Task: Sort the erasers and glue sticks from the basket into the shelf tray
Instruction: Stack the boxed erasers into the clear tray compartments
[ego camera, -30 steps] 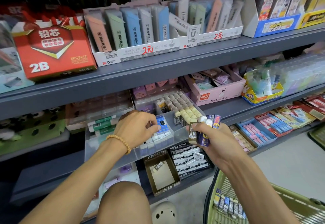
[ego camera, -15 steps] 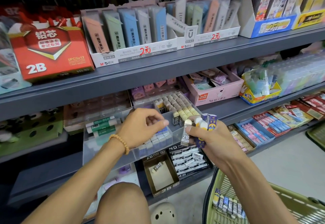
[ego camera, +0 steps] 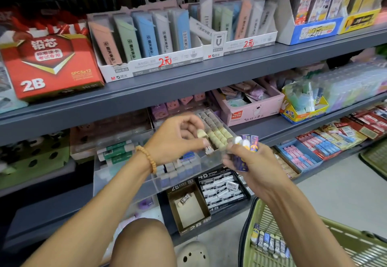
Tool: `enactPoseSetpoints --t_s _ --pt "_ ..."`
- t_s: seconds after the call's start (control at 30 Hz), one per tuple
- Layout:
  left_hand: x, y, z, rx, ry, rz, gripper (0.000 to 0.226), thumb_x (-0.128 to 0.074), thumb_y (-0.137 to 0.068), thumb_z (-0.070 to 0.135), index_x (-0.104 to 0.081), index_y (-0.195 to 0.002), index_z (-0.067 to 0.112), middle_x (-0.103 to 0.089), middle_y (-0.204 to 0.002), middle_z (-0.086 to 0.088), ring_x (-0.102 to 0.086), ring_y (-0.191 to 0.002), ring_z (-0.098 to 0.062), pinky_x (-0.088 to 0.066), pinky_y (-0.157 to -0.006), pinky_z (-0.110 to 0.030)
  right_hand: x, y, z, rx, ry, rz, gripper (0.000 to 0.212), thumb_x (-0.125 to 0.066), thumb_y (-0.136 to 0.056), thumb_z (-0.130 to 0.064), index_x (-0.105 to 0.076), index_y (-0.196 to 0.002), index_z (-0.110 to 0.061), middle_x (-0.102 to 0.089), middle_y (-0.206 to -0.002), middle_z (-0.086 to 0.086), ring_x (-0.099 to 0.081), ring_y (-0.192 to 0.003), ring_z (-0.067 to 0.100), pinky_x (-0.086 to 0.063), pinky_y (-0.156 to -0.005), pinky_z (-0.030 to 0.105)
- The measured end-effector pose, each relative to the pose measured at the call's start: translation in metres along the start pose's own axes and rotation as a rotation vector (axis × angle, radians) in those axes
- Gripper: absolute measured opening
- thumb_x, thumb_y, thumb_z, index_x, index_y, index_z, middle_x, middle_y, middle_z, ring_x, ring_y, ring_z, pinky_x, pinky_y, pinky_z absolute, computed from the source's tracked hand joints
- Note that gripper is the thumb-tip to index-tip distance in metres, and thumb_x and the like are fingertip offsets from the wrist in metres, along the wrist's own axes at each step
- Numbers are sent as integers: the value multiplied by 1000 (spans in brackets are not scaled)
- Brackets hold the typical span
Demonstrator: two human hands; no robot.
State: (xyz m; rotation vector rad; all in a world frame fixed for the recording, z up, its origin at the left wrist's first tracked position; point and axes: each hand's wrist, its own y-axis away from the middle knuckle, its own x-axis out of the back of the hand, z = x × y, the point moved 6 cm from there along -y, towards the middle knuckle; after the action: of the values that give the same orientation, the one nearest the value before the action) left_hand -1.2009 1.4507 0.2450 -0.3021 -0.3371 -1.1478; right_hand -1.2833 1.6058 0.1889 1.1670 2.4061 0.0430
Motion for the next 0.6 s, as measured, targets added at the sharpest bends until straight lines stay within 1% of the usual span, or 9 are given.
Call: enactPoseSetpoints --t_s 0.07,0.1,0.2,0.27,0.33,0.4,0.5,0.57,0.6 --pt "15 -9 -5 11 -52 91 25 -81 -72 3 -63 -87 11 -65 -78 -9 -63 -68 -21 -58 -70 -40 10 2 1 -38 5 50 4 -66 -87 5 -66 -88 1 -68 -70 11 -66 -62 17 -62 -64 29" --pt "19 -14 -7 3 -98 114 25 -82 -71 4 -63 -84 14 -66 -77 -8 -62 -68 -21 -57 -69 -39 14 3 1 -50 19 70 4 -66 -88 4 -66 -87 1 -70 -70 11 -68 -63 18 -63 -66 31" --pt "15 -28 -12 -14 -234 96 27 -83 -71 8 -60 -78 21 -64 -73 0 -56 -63 -15 -51 -64 -32 24 5 1 -77 23 134 5 -65 -89 2 -64 -85 0 -70 -65 12 -70 -59 18 -63 -63 31" --pt "7 -35 -13 -30 -316 61 26 -82 -72 11 -59 -77 22 -62 -70 4 -52 -56 -9 -48 -59 -27 28 6 1 -92 7 165 5 -65 -90 2 -63 -86 0 -69 -63 12 -71 -58 18 -62 -60 30" --pt "-1 -43 -14 -50 -415 35 23 -81 -73 12 -60 -78 20 -63 -69 6 -50 -53 -4 -48 -58 -24 31 7 3 -102 -4 176 6 -65 -90 2 -63 -85 -1 -71 -65 13 -72 -61 20 -62 -62 31" --pt "-8 -50 -16 -76 -529 18 22 -79 -72 15 -59 -75 25 -65 -70 8 -50 -53 -2 -48 -59 -25 32 8 4 -113 -14 172 6 -66 -89 1 -63 -86 -2 -73 -71 14 -73 -66 23 -63 -66 32" --pt "-15 -59 -23 -90 -678 -12 24 -77 -71 20 -55 -69 29 -60 -69 14 -53 -61 -4 -48 -63 -27 35 8 6 -111 -22 176 6 -70 -87 -1 -65 -89 -5 -74 -76 11 -73 -69 21 -63 -71 34" --pt "-21 -62 -27 -92 -774 -50 26 -77 -72 24 -51 -69 30 -57 -71 16 -56 -70 -9 -51 -68 -32 39 8 6 -92 -2 197 10 -73 -84 -3 -65 -85 -8 -72 -72 5 -69 -64 14 -61 -72 33" --pt "-24 -62 -28 -96 -813 -70 27 -76 -73 26 -50 -70 30 -56 -72 16 -57 -73 -11 -52 -70 -33 40 8 5 -81 5 204 12 -74 -84 -3 -65 -82 -10 -71 -69 3 -66 -60 12 -59 -70 31"
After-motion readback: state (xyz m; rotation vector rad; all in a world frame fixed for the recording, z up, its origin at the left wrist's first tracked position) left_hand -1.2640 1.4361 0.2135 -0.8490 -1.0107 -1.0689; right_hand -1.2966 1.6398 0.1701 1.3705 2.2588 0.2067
